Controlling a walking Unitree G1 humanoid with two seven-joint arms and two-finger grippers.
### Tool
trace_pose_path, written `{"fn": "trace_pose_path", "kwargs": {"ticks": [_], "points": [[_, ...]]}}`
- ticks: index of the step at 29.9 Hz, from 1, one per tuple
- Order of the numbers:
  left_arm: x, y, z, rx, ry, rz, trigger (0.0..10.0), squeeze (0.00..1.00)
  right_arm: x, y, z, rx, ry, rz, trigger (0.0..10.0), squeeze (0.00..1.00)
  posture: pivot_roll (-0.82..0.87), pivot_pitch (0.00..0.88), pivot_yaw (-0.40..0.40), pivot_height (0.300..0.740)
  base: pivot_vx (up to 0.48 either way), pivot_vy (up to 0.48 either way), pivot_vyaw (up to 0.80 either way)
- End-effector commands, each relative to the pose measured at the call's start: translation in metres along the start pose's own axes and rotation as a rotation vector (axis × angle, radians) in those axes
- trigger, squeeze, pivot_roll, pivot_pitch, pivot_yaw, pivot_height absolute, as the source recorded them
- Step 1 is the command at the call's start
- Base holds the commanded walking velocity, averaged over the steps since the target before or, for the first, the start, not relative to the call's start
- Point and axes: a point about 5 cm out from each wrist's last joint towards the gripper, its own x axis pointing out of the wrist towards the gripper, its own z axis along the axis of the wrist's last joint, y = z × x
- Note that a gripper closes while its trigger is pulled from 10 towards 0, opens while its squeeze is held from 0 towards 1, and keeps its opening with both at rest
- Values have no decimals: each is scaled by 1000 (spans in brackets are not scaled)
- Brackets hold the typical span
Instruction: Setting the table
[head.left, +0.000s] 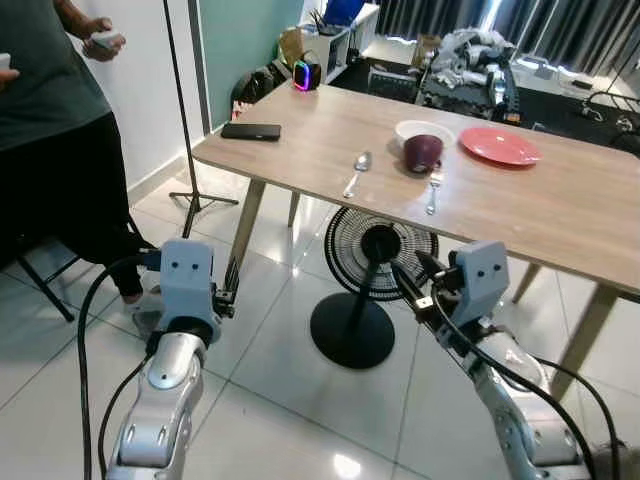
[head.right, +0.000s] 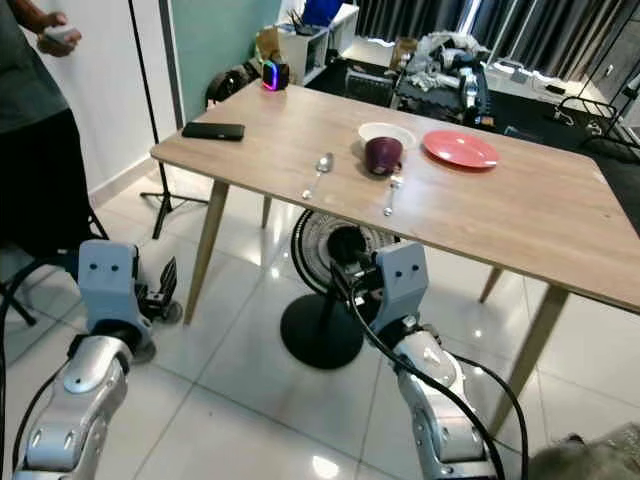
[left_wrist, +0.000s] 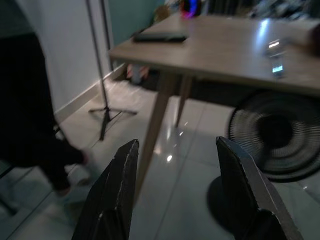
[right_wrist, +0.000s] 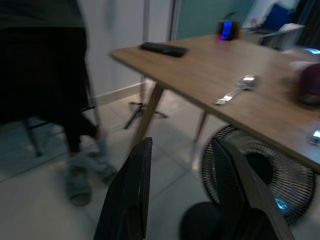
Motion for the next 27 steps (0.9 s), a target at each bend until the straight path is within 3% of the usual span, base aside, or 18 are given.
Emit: {"fn": "trace_pose_path", "kwargs": {"ticks": [1, 4, 27], "points": [[0, -2, -4, 4, 22, -6, 10000, 0, -3, -4, -2, -2, 16, -11, 10000, 0, -67, 0, 2, 740, 480, 0, 0], [0, -3, -4, 2, 22, -12, 10000, 0, -4, -4, -2, 3, 19, -19, 10000, 0, -67, 0, 3, 740, 480, 0, 0], [5, -6, 0, -7, 14, -9, 10000, 0, 0, -8, -1, 18, 24, -52, 10000, 0, -46, 0, 3, 740, 480, 0, -758]]}}
